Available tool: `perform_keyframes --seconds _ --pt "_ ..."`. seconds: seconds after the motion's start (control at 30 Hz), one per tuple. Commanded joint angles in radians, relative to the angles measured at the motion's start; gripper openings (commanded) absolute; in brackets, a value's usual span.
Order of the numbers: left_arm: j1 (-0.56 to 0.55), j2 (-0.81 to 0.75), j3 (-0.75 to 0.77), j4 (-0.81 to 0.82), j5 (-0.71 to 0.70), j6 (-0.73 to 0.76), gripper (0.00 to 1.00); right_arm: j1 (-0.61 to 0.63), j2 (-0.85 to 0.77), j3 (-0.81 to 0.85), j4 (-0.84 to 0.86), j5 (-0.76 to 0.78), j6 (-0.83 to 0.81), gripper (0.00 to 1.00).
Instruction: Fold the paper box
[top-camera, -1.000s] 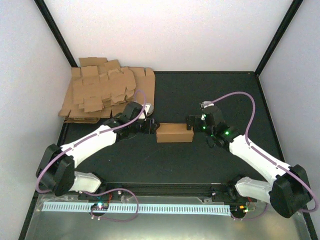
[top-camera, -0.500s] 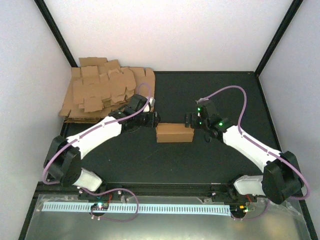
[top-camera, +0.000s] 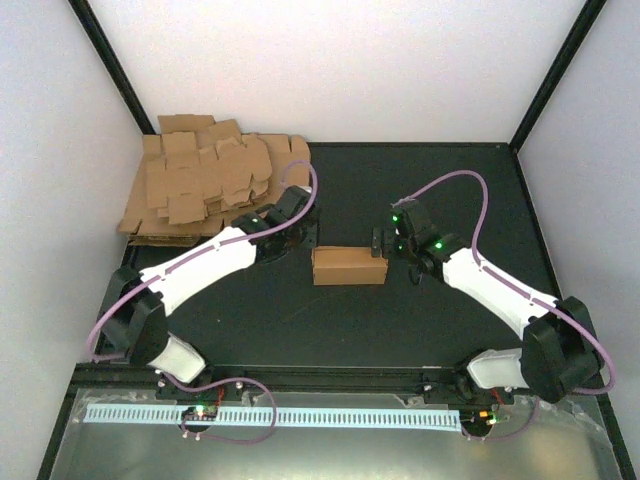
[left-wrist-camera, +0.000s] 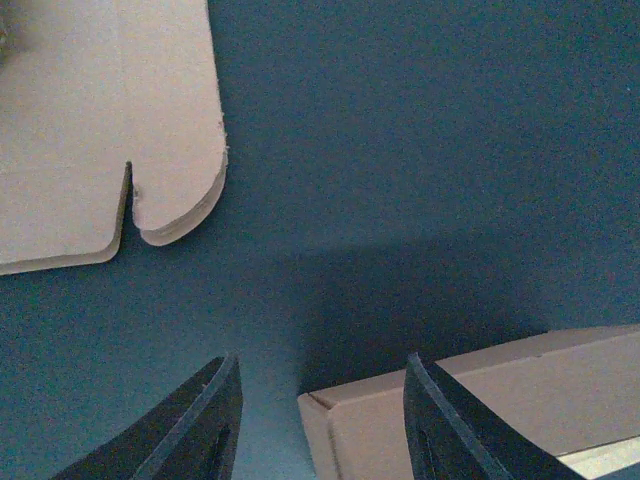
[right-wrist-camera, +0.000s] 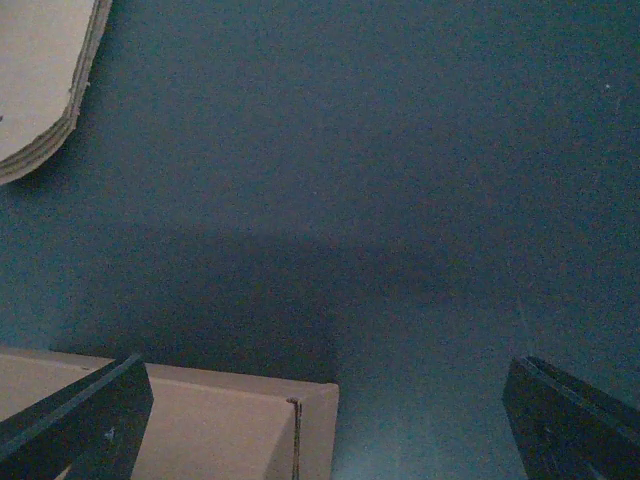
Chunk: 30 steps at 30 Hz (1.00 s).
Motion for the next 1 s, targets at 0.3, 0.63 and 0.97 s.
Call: perform_keyframes --seconds 0.3,0.63,0.97 --pt "-0.082 0.105 0.080 -0.108 -0.118 -0.072 0.48 -0.006 0.005 0.020 -0.040 0.020 -0.030 0.99" --pt "-0.111 0.048 -0.066 -0.011 -0.130 -0.138 0.47 -0.004 -0.015 -0.048 0.019 0.017 -0.012 0.99" --pt "-0.176 0.016 -0.133 0.024 -0.234 -0.234 0.48 0.005 -0.057 -0.143 0.092 0.040 0.016 1.00"
